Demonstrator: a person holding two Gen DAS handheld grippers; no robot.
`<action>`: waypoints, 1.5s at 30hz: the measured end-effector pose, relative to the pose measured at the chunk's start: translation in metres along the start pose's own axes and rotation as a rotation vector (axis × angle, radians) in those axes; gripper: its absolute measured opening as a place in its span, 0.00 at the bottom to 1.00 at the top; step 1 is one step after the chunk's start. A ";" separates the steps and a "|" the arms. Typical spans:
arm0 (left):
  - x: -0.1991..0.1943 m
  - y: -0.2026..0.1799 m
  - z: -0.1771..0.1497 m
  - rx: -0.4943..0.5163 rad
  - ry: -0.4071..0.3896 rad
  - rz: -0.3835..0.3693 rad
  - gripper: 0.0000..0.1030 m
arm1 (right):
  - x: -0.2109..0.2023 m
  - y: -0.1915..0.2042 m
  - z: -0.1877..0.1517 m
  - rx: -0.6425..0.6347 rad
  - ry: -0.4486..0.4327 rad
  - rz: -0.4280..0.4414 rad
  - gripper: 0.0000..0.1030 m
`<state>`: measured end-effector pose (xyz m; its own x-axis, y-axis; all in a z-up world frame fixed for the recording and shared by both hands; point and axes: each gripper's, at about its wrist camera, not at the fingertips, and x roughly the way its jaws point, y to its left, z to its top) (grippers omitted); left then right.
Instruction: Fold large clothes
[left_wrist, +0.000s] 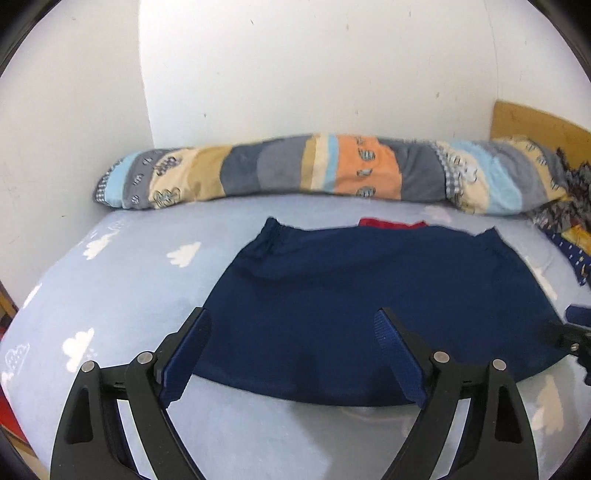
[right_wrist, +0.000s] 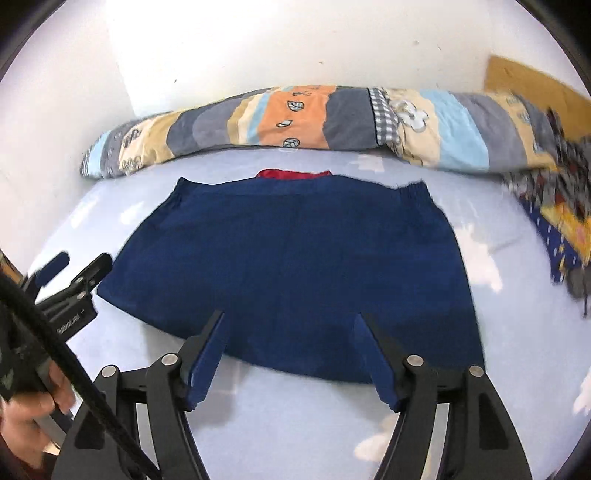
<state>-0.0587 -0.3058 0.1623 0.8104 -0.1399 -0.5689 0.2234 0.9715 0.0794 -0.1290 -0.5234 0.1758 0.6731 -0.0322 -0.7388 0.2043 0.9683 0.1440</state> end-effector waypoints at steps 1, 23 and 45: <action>-0.005 0.000 -0.004 -0.009 -0.007 0.000 0.87 | 0.000 -0.004 -0.003 0.015 0.004 0.006 0.73; 0.019 -0.027 0.000 0.077 -0.048 -0.017 0.87 | 0.050 -0.168 -0.017 0.395 0.076 -0.062 0.73; 0.047 -0.016 -0.002 0.054 0.043 -0.036 0.87 | 0.052 -0.226 -0.047 0.628 0.081 0.068 0.73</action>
<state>-0.0252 -0.3275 0.1325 0.7776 -0.1654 -0.6066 0.2823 0.9539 0.1019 -0.1735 -0.7325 0.0738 0.6486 0.0671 -0.7581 0.5574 0.6364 0.5332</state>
